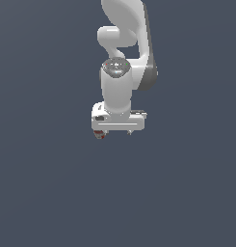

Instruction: Pick up the object and move it to a goal position.

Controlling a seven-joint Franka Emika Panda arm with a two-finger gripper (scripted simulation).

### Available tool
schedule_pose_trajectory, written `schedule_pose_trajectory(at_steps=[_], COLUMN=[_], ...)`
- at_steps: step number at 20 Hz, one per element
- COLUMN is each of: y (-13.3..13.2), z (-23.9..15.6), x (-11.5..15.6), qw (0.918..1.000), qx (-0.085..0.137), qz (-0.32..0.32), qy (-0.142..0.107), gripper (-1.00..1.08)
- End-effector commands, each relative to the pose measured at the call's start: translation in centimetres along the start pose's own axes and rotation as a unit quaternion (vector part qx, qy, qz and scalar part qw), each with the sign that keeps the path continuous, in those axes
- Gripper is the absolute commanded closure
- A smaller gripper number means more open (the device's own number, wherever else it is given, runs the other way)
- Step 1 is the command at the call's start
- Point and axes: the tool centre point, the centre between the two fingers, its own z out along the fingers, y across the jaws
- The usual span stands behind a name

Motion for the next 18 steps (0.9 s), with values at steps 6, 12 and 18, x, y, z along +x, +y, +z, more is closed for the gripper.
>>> schedule_pose_trajectory(at_steps=[6,12,18], y=[1.7,2.8,3.5], z=[-1.1,-1.9,-1.4], x=[0.6,1.0,0.2], qw=[0.9999,0.9997,0.9991], qx=[0.001,0.001,0.0], qz=[0.01,0.015,0.038], qy=[0.013,0.021,0.019], gripper=[-0.92,-0.92,-0.92])
